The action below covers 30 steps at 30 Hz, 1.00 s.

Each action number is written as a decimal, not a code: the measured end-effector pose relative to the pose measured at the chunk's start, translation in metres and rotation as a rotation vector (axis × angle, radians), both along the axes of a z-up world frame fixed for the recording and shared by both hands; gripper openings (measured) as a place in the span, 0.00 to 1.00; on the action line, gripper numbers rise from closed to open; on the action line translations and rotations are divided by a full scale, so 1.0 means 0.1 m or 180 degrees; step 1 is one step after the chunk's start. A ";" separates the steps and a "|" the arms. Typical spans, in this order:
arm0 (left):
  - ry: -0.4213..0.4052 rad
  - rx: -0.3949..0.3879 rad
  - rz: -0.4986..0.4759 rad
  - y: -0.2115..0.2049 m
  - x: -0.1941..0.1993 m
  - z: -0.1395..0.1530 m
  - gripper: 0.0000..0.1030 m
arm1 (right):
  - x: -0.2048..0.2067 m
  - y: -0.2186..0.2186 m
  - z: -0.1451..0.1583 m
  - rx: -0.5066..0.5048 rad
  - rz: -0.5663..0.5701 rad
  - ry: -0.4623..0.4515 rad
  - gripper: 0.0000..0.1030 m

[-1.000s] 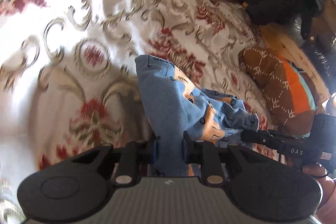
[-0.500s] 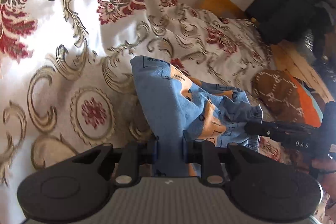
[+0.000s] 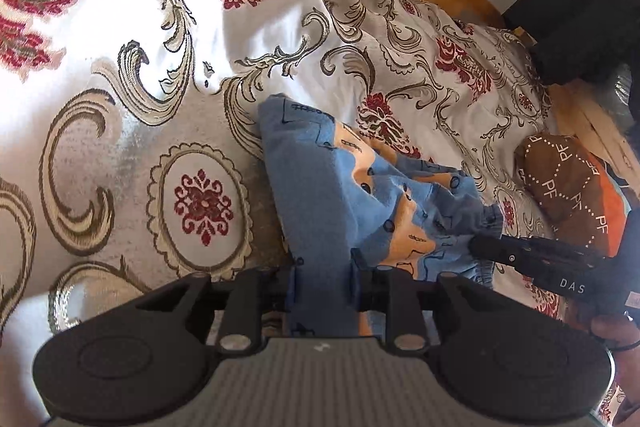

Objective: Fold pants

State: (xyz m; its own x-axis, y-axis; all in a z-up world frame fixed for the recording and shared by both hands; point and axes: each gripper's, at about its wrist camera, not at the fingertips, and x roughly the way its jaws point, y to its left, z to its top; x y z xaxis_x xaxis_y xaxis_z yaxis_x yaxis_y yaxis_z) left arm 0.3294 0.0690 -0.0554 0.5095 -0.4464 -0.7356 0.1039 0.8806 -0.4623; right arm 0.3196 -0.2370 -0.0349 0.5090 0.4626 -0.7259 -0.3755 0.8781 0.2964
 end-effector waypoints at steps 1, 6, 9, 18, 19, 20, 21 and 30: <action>0.0004 0.0032 0.0003 -0.01 0.00 0.02 0.29 | -0.01 0.01 0.00 -0.0015 -0.0004 -0.0016 0.17; 0.0013 0.0160 0.0034 -0.05 -0.01 0.11 0.31 | -0.04 0.02 0.00 -0.0065 -0.0020 -0.0065 0.18; 0.0012 0.0247 0.0071 -0.07 -0.02 0.17 0.35 | -0.04 0.02 0.01 -0.0108 -0.0048 -0.0091 0.25; -0.0227 0.0748 0.0192 -0.18 -0.29 0.53 0.87 | -0.45 0.08 0.28 -0.0198 -0.0073 -0.0531 0.64; -0.0274 0.0813 0.0201 -0.20 -0.35 0.57 0.89 | -0.52 0.09 0.32 -0.0209 -0.0084 -0.0594 0.70; -0.0324 0.0873 0.0201 -0.23 -0.41 0.61 0.91 | -0.60 0.10 0.37 -0.0210 -0.0090 -0.0649 0.74; -0.0381 0.0927 0.0210 -0.25 -0.49 0.65 0.93 | -0.68 0.11 0.42 -0.0222 -0.0105 -0.0714 0.76; -0.0922 0.1125 0.0628 -0.28 -1.37 0.90 1.00 | -1.46 0.15 0.68 -0.0365 -0.0322 -0.1059 0.94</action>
State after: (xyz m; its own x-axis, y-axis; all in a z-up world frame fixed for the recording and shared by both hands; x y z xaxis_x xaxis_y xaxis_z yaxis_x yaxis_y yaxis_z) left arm 0.1919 0.0412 0.0347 0.7649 -0.0695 -0.6404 -0.0006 0.9941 -0.1086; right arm 0.1738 -0.2221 0.0332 0.7649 0.3232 -0.5571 -0.3445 0.9362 0.0701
